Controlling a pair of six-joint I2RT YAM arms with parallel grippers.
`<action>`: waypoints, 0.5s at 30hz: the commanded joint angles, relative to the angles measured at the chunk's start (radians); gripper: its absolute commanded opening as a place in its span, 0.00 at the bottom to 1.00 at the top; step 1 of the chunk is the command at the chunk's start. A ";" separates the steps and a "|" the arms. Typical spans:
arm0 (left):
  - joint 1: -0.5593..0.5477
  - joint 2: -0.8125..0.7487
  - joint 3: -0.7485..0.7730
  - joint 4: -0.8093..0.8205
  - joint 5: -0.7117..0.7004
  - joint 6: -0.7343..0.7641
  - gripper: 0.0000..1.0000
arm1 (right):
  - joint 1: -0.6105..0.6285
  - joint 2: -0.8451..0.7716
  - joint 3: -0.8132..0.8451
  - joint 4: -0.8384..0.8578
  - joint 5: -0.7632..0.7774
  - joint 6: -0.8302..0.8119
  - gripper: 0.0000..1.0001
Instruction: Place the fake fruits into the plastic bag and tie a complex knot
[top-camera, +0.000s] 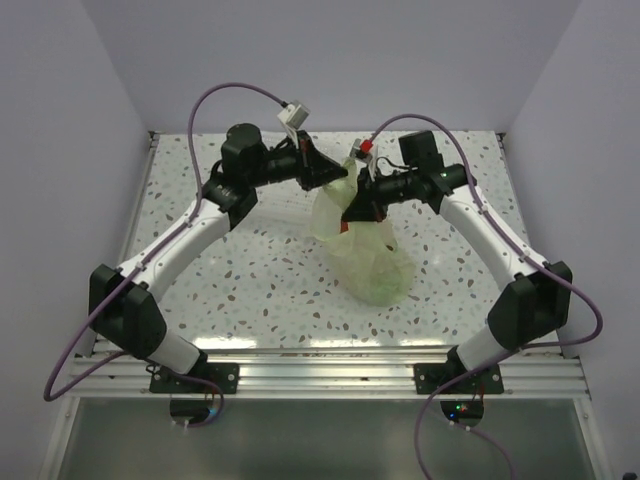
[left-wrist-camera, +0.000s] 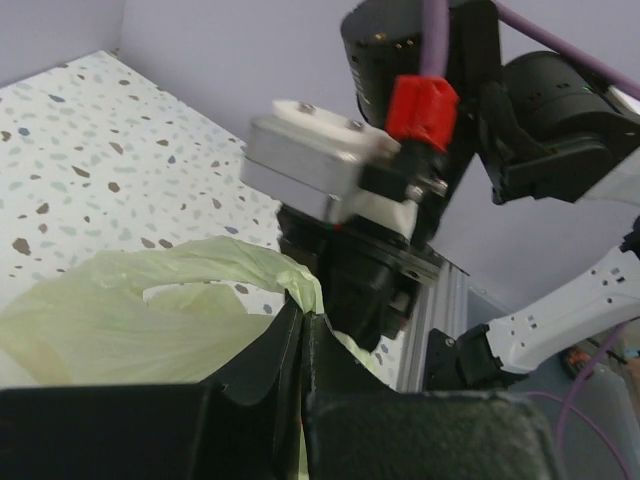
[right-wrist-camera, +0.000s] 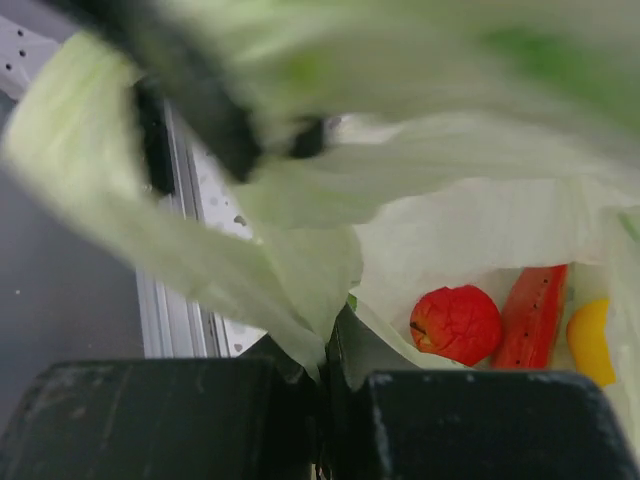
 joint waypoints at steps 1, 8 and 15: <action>-0.012 -0.077 -0.041 0.127 0.058 -0.050 0.00 | -0.021 0.011 0.018 0.084 -0.033 0.126 0.00; -0.036 -0.085 -0.053 0.083 0.120 0.058 0.00 | -0.020 0.057 0.031 0.022 -0.082 0.120 0.00; -0.059 -0.046 0.000 -0.021 0.172 0.227 0.00 | -0.018 0.083 0.064 -0.071 -0.181 0.070 0.00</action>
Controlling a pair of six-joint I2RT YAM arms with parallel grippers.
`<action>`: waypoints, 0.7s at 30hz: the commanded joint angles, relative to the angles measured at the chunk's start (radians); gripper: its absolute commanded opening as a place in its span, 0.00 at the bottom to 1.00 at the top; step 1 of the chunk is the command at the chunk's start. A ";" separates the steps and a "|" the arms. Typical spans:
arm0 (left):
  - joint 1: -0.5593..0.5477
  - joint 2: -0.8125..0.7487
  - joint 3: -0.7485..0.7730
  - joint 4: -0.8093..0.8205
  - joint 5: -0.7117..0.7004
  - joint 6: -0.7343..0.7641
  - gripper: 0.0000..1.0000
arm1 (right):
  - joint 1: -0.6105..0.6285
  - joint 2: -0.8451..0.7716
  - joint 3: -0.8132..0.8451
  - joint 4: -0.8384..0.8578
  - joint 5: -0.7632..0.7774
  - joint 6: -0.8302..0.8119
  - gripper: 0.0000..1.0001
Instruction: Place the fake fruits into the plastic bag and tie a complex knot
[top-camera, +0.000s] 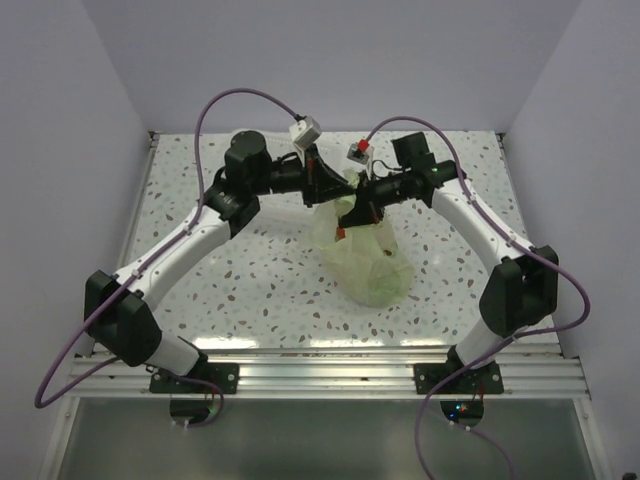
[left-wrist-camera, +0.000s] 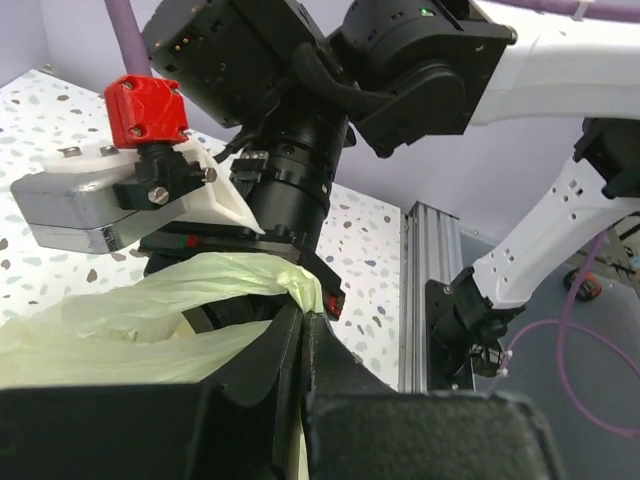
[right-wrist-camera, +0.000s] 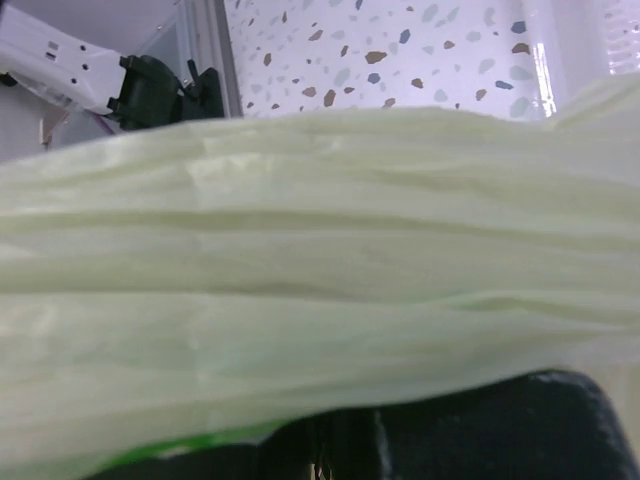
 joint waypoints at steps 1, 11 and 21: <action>-0.015 0.012 0.055 -0.048 0.081 0.120 0.00 | 0.003 -0.010 0.041 -0.041 -0.085 -0.016 0.00; -0.010 0.018 0.154 -0.241 0.052 0.301 0.28 | 0.003 -0.055 0.013 -0.173 -0.006 -0.161 0.00; 0.073 -0.118 0.097 -0.292 0.055 0.313 0.68 | 0.004 -0.107 0.023 -0.174 0.040 -0.166 0.00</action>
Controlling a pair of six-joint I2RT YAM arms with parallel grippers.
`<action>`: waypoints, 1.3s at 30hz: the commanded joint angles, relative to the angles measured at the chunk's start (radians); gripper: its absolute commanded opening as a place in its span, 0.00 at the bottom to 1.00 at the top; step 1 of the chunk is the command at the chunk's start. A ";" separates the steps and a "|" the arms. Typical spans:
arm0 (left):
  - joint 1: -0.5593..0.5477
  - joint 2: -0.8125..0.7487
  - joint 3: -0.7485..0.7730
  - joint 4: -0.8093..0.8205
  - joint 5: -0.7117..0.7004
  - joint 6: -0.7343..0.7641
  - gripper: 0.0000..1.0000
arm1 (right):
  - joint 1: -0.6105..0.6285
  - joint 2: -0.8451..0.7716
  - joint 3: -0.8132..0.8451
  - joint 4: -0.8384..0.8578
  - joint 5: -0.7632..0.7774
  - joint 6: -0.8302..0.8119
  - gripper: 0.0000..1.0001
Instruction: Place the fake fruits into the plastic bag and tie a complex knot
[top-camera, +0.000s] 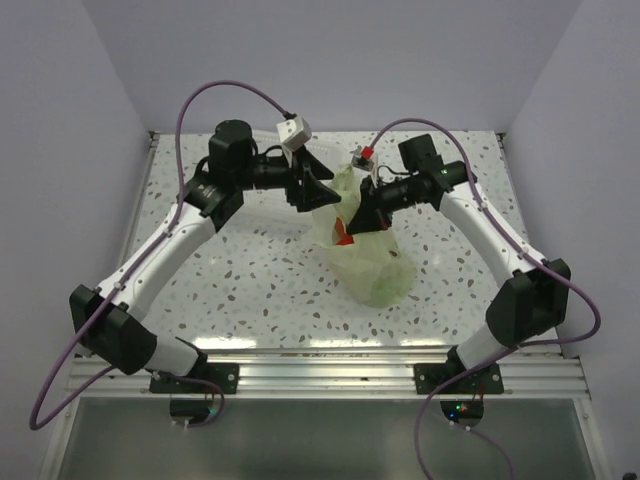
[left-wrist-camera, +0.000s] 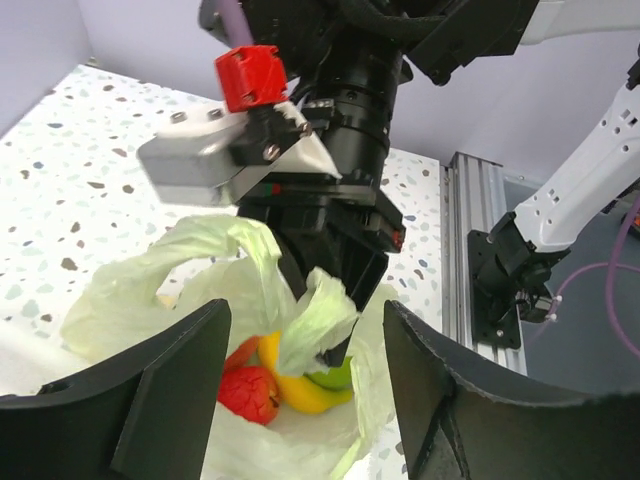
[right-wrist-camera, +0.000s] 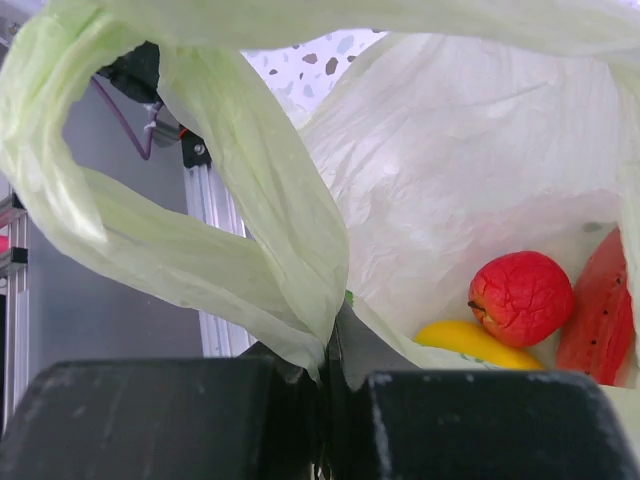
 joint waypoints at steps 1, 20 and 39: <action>0.036 -0.109 -0.027 -0.005 -0.008 0.037 0.68 | 0.004 -0.047 0.022 -0.019 0.016 -0.022 0.00; -0.059 -0.178 -0.025 -0.190 -0.028 0.535 0.65 | 0.067 -0.070 0.045 -0.046 0.062 -0.029 0.01; -0.103 -0.161 -0.079 -0.219 -0.079 0.532 0.00 | 0.057 -0.077 0.197 -0.239 0.138 -0.212 0.35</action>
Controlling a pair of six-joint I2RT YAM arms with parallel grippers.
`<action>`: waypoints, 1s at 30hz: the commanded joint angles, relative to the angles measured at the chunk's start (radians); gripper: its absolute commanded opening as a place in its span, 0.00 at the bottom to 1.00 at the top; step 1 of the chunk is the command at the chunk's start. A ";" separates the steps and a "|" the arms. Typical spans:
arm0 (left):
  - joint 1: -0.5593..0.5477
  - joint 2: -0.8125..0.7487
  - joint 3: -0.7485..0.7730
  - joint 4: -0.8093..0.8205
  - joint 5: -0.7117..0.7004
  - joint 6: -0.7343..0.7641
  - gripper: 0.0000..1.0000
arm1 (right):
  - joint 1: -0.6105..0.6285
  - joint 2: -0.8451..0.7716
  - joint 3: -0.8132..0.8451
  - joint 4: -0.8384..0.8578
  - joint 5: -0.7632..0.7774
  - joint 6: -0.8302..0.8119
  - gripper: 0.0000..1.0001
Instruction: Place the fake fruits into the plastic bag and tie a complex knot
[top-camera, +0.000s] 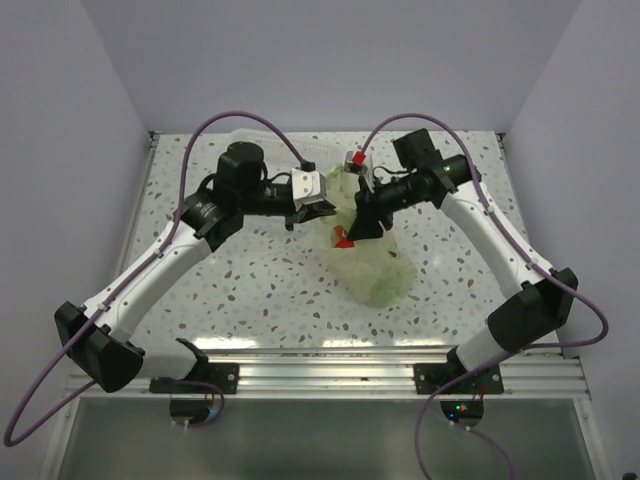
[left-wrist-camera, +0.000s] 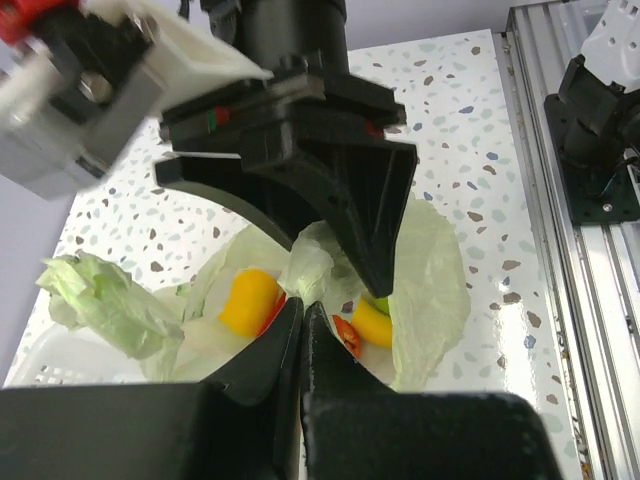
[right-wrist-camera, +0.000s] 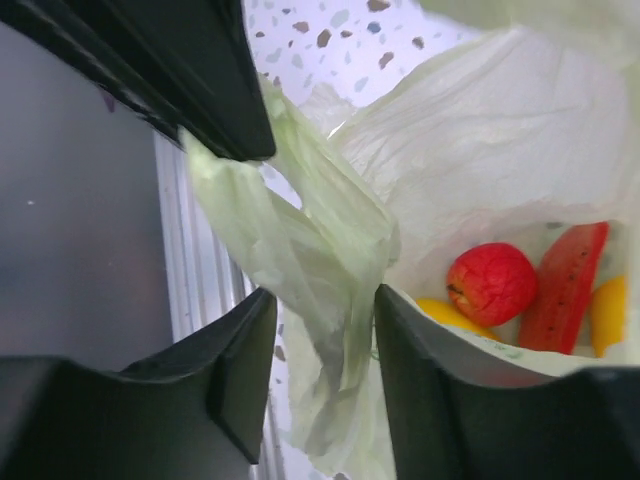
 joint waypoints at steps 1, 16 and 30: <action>-0.006 -0.035 -0.017 0.015 0.037 -0.010 0.00 | -0.012 -0.052 0.120 -0.090 0.030 -0.092 0.51; -0.004 -0.059 -0.051 0.027 0.046 -0.042 0.00 | -0.057 -0.011 0.217 0.329 0.269 0.258 0.76; 0.010 -0.099 -0.109 0.093 -0.006 -0.157 0.00 | 0.032 0.087 0.291 0.272 0.153 0.040 0.63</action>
